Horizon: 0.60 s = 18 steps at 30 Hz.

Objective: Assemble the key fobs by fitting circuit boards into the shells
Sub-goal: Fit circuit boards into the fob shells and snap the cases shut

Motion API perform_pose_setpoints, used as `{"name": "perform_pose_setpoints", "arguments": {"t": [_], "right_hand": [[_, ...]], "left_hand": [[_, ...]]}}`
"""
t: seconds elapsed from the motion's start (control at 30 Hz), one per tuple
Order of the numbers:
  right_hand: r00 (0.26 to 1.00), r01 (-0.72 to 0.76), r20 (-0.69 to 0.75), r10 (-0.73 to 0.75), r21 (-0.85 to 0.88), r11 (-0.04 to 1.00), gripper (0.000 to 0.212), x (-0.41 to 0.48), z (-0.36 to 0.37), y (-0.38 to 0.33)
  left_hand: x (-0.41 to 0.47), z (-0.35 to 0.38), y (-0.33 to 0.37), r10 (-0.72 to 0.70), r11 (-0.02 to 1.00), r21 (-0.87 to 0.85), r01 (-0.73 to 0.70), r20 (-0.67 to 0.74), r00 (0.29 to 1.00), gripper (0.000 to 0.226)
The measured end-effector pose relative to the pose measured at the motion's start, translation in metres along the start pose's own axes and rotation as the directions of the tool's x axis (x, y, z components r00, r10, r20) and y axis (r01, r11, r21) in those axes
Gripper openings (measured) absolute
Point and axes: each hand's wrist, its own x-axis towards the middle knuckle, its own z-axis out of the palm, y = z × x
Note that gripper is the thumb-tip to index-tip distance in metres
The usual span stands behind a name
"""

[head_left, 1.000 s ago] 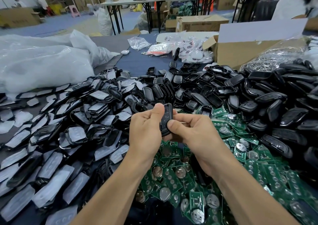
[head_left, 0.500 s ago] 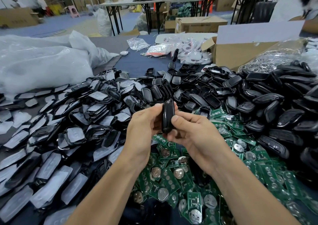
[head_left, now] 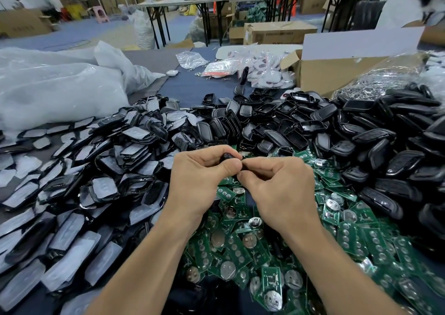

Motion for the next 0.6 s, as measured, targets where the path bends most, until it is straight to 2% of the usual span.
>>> {"name": "perform_pose_setpoints", "arguments": {"t": [0.07,0.13,0.23,0.37,0.47,0.6], "right_hand": [[1.000,0.023,-0.014,-0.023,-0.021,1.000,0.018,0.001,-0.001,-0.001],[0.999,0.010,-0.047,-0.012,-0.028,1.000,0.023,0.004,-0.003,0.000],[0.997,-0.014,-0.079,0.010,-0.047,0.999,0.023,0.009,-0.005,0.006],[0.996,0.007,-0.086,-0.013,-0.074,0.997,0.022,0.010,-0.005,0.007],[0.997,0.040,-0.057,-0.043,-0.047,0.998,0.030,0.009,-0.007,0.008],[0.997,0.078,-0.008,-0.078,-0.026,0.997,0.038,0.010,-0.009,0.010]], "left_hand": [[0.001,0.000,0.003,-0.027,0.999,-0.020,0.027,0.015,1.000,0.022],[0.003,-0.001,0.005,-0.133,0.991,-0.029,0.133,0.011,0.991,0.016],[0.004,-0.002,0.004,-0.258,0.966,-0.030,0.258,-0.001,0.966,0.032],[0.002,0.000,0.004,-0.273,0.961,-0.044,0.273,-0.001,0.962,0.035],[0.002,0.000,0.004,-0.273,0.961,-0.052,0.271,-0.019,0.962,0.037],[0.003,-0.001,0.003,-0.293,0.945,-0.161,0.284,-0.032,0.956,0.039]]}}
